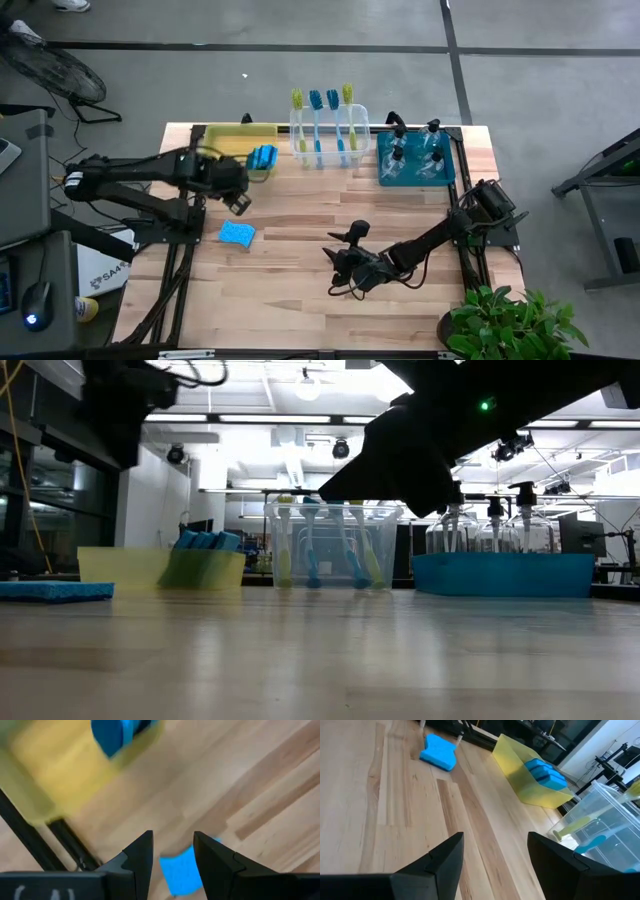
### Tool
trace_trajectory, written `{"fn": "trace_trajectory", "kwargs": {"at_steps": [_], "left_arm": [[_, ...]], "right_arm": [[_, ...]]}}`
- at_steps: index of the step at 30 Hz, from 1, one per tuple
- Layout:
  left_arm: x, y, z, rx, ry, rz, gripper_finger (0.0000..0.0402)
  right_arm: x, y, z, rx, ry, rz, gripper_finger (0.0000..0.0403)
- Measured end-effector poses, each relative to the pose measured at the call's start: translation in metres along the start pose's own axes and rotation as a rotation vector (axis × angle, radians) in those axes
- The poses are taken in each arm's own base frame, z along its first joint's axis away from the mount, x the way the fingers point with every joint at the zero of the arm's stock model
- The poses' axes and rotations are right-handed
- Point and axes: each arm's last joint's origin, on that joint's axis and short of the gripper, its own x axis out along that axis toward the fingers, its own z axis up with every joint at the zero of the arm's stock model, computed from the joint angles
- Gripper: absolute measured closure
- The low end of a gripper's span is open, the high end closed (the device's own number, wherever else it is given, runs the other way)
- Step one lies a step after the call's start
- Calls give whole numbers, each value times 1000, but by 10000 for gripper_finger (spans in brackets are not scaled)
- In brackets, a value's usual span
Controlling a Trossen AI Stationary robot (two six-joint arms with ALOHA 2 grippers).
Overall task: Pick & Place Kitchen Sink Supplies
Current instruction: Put the blue sponge into the yellow bin
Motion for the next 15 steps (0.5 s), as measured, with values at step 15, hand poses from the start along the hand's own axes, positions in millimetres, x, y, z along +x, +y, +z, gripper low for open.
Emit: {"fn": "trace_trajectory", "kwargs": {"at_steps": [15], "left_arm": [[66,-5,-77,-106,161,-85,266]], "right_arm": [[0,0,0,2,-1,0,194]]}}
